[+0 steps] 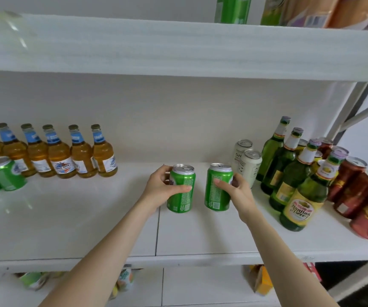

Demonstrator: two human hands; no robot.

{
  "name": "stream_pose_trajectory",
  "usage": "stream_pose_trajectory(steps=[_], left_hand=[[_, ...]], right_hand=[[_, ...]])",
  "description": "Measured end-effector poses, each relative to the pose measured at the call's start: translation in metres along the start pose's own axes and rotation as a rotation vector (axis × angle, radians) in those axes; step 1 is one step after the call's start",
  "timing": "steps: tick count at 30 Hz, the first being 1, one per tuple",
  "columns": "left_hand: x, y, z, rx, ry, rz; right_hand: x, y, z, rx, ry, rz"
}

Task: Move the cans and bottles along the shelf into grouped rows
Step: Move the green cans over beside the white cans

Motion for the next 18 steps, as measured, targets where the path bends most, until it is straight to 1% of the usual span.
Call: stream_pose_trajectory(steps=[8, 13, 18], left_hand=[[0.011, -0.036, -0.046, -0.094, 0.003, 0.029], [0.022, -0.062, -0.054, -0.083, 0.003, 0.014], [0.039, -0.095, -0.057, -0.074, 0.024, -0.023]], right_hand=[[-0.014, -0.050, 0.038, 0.031, 0.050, 0.002], [-0.031, -0.079, 0.030, 0.047, 0.011, 0.015], [-0.047, -0.113, 0.020, 0.019, 0.014, 0.032]])
Point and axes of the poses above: each hand's wrist, its own y-axis away from the middle knuckle, its own z-axis out of the back of the hand, x = y × z, the point moved 3 cm from there along -y, towards the middle knuckle, and after that the axes turned 2 degrees about -y, right-handed, at the moved point
